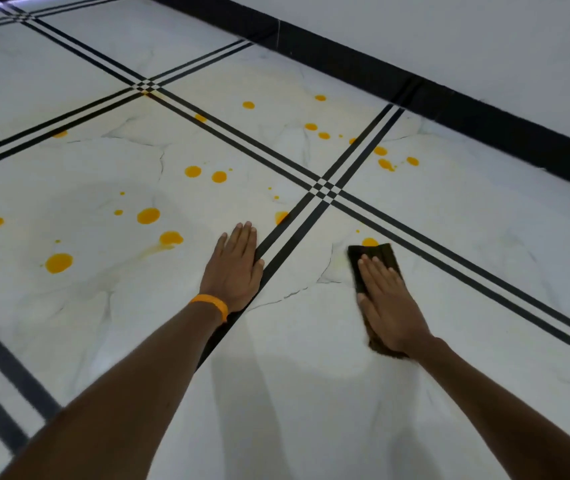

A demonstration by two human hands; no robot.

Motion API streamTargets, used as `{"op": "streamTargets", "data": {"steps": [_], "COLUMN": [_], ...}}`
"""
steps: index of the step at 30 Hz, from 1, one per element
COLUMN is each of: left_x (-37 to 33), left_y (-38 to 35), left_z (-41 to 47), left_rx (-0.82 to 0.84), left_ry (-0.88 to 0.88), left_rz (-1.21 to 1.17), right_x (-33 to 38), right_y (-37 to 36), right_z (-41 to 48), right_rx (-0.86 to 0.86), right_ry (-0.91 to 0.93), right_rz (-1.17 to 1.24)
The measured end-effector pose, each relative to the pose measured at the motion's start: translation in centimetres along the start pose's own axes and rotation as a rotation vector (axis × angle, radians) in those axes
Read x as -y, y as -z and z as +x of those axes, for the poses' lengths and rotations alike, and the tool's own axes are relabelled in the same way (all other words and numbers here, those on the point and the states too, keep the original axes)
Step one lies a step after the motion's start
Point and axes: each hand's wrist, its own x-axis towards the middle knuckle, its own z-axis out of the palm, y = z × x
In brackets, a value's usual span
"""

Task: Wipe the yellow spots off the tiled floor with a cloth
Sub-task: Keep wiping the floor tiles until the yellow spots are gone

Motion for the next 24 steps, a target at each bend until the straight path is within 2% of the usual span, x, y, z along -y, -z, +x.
{"op": "streamTargets", "data": {"steps": [3,5,7,10,12,14,17,18,19,20,22,24], "left_x": [0.3,0.2,0.2,0.2,0.0,-0.2,0.3,0.3,0.4,0.4,0.4,0.2], "left_y": [-0.8,-1.3,-1.5,-1.4,-1.4,-1.4,-1.5,-1.5,-1.5,-1.5,-1.4,-1.2], "left_z": [0.8,0.8,1.0,1.1,1.0,1.0,1.4,1.4,1.5,1.4,1.4,1.3], "left_rx": [-0.036,-0.040,-0.048,-0.045,-0.039,-0.037,-0.044,-0.041,-0.034,-0.027,-0.023,-0.022], "left_ry": [0.011,-0.003,-0.002,0.001,0.006,0.009,0.013,0.015,0.011,0.008,0.008,0.019], "left_rz": [0.034,0.029,0.022,0.009,0.005,0.003,-0.001,-0.008,-0.014,-0.019,-0.015,-0.019], "right_x": [-2.0,-0.7,1.5,4.2,2.8,-0.9,-3.1,-1.9,0.0,2.2,5.8,5.3], "right_y": [0.1,-0.1,-0.4,-1.0,-1.0,-0.2,1.1,1.0,0.5,-0.1,-1.1,-0.2], "right_z": [5.3,9.6,12.5,9.9,6.1,6.6,12.9,14.4,15.1,14.7,10.8,7.9], "right_rx": [-0.075,-0.087,-0.107,-0.014,0.044,-0.004,-0.075,-0.089,-0.084,-0.067,0.013,0.087], "right_ry": [-0.349,-0.509,-0.468,-0.111,0.037,-0.037,-0.403,-0.454,-0.431,-0.331,-0.034,0.163], "right_rz": [-0.030,-0.018,-0.021,-0.010,-0.004,-0.020,-0.026,-0.030,-0.033,-0.024,-0.024,0.000]}}
